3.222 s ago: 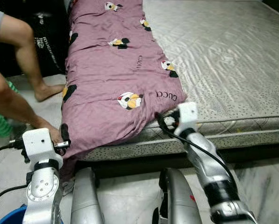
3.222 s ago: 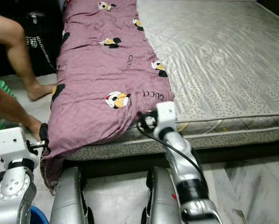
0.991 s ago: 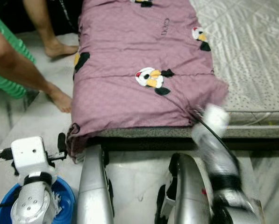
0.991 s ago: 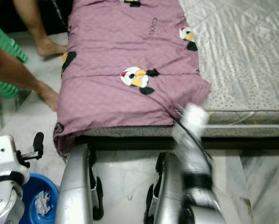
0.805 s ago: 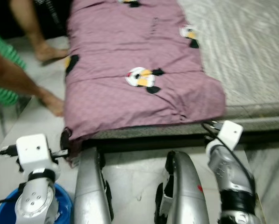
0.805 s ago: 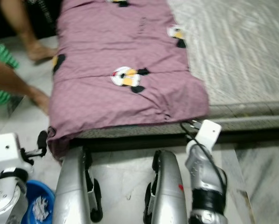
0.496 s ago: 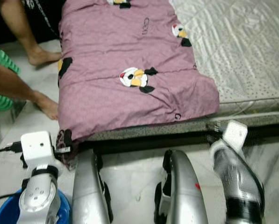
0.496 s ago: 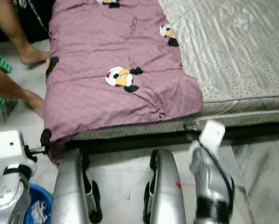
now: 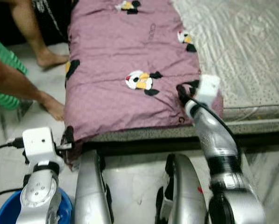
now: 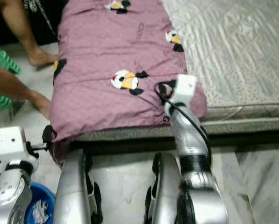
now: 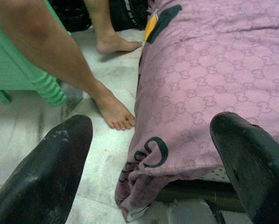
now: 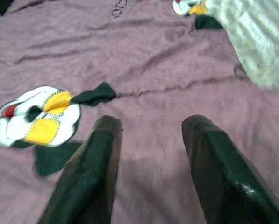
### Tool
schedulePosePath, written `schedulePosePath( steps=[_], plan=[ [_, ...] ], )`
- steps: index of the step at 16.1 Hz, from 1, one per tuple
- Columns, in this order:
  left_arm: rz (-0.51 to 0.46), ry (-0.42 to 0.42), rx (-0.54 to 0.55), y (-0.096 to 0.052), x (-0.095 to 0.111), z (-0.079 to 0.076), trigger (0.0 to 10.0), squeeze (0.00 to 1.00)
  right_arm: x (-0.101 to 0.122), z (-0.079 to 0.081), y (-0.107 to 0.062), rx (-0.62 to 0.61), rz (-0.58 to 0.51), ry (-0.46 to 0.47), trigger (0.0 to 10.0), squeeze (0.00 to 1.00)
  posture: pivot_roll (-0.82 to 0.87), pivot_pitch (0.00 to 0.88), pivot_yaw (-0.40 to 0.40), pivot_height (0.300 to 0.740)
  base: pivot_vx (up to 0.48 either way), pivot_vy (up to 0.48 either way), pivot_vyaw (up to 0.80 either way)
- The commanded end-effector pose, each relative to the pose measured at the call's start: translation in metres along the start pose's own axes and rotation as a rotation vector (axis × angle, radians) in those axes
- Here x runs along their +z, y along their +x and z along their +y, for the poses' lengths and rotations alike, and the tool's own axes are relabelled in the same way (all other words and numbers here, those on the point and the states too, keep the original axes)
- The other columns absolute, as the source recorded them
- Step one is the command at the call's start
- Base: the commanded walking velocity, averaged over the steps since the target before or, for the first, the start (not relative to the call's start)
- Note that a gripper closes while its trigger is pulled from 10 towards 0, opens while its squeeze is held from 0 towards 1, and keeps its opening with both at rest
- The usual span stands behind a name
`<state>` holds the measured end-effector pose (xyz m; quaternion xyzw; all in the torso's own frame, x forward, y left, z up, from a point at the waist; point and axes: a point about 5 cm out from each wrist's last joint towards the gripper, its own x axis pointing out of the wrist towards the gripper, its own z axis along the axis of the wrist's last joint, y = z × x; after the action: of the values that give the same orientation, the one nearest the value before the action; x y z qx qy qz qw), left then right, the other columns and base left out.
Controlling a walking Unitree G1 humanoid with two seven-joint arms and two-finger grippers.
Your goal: Clean up the room
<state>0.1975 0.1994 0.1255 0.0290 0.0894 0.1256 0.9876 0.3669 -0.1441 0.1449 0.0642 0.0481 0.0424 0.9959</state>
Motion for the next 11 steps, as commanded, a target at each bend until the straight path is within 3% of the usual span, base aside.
schedulePosePath(
  steps=[1,3,4,5,8,11],
  plan=[
    [0.012,0.014,0.01,-0.003,-0.002,0.005,10.0,0.0,-0.002,0.003,0.005,0.0,-0.013,-0.004,10.0,1.0,0.16,0.143,-0.007,0.543,0.0,0.0,0.0],
    [0.01,0.014,0.01,-0.005,-0.001,0.006,10.0,0.0,-0.004,0.022,0.014,0.035,0.011,0.06,10.0,1.0,0.17,0.145,-0.002,0.543,0.0,0.0,0.0],
    [0.012,0.017,-0.001,-0.005,0.0,0.004,10.0,0.0,-0.017,0.04,0.017,0.074,0.088,0.068,10.0,1.0,0.17,0.149,0.004,0.543,0.0,0.0,0.0],
    [0.016,0.019,-0.011,-0.005,-0.001,0.003,10.0,0.0,-0.031,0.046,0.016,0.056,0.171,0.053,10.0,1.0,0.17,0.15,0.006,0.543,0.0,0.0,0.0],
    [0.014,0.028,-0.032,-0.006,0.0,0.0,10.0,0.0,-0.067,0.041,0.01,-0.121,0.361,0.191,10.0,1.0,0.19,0.154,0.012,0.543,0.0,0.0,0.0],
    [0.014,0.036,-0.021,-0.007,0.001,0.005,10.0,0.0,-0.067,0.018,0.009,-0.217,0.341,0.233,10.0,1.0,0.19,0.151,0.01,0.543,0.0,0.0,0.0]
  ],
)
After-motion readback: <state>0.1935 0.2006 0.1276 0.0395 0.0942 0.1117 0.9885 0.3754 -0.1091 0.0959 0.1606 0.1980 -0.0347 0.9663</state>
